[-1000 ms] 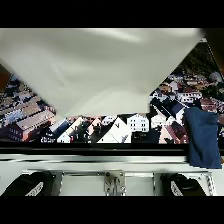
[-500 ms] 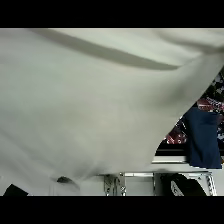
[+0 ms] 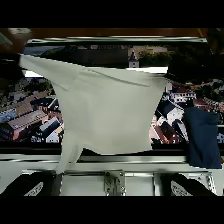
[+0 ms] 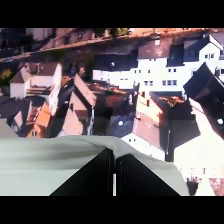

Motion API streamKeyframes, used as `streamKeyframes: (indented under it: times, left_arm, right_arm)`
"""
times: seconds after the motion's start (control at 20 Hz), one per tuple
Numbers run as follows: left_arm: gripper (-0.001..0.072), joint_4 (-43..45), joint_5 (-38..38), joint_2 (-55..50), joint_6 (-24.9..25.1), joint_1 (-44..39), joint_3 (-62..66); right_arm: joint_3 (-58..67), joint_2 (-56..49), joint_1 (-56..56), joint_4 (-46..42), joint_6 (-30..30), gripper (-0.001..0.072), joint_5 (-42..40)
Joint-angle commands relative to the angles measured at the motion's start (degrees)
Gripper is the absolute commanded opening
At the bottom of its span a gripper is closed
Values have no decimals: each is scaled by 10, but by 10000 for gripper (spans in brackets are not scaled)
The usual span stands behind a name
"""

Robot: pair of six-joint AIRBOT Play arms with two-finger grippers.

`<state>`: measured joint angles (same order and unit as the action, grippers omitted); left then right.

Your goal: Fold the shirts.

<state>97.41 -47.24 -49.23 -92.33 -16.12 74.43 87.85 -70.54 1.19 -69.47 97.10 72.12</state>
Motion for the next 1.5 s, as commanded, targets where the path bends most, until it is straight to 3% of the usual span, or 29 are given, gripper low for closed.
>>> streamKeyframes:
  times: [0.0, 0.15, 0.4, 0.55, 0.6, 0.65, 0.7, 0.75, 0.9, 1.0, 1.15, 1.35, 1.45]
  left_arm:
    - [29, -30, 80, -114, 1, 0, -43]
    - [30, -99, 98, -215, 1, 0, -43]
    - [30, -245, 88, -332, 1, 0, -43]
    - [43, -269, 24, -333, 2, 1, -38]
    - [260, -269, -21, -331, 2, 8, -24]
    - [562, -267, -71, -330, 1, 20, -3]
    - [671, -267, -140, -330, 1, 43, 29]
    - [672, -263, -209, -330, 2, 70, 63]
    - [669, -233, -412, -307, 54, 180, 118]
    - [664, -239, -470, -251, 66, 266, 61]
    - [665, -247, -444, -150, 97, 358, -133]
    - [664, -326, -378, -103, 178, 396, -383]
    - [664, -382, -316, -105, 209, 396, -458]
  right_arm:
    - [-17, -101, 0, 49, -3, 67, -146]
    - [-17, -149, 0, 47, 0, 67, -216]
    - [-17, -231, 9, 50, 10, 67, -161]
    - [-16, -229, 15, 71, 3, 72, -159]
    - [-16, -217, 13, 85, -9, 103, -167]
    - [-16, -201, 8, 99, -10, 299, -165]
    - [-16, -180, -2, 117, -21, 629, -160]
    - [-12, -158, -14, 125, -44, 675, -146]
    - [19, -88, -74, 33, -91, 674, -44]
    - [21, -44, -126, -61, -111, 673, 41]
    - [20, -22, -206, -102, -153, 673, 155]
    - [-17, -22, -271, 8, -153, 673, 159]
    - [-45, -22, -270, 17, -153, 673, 152]
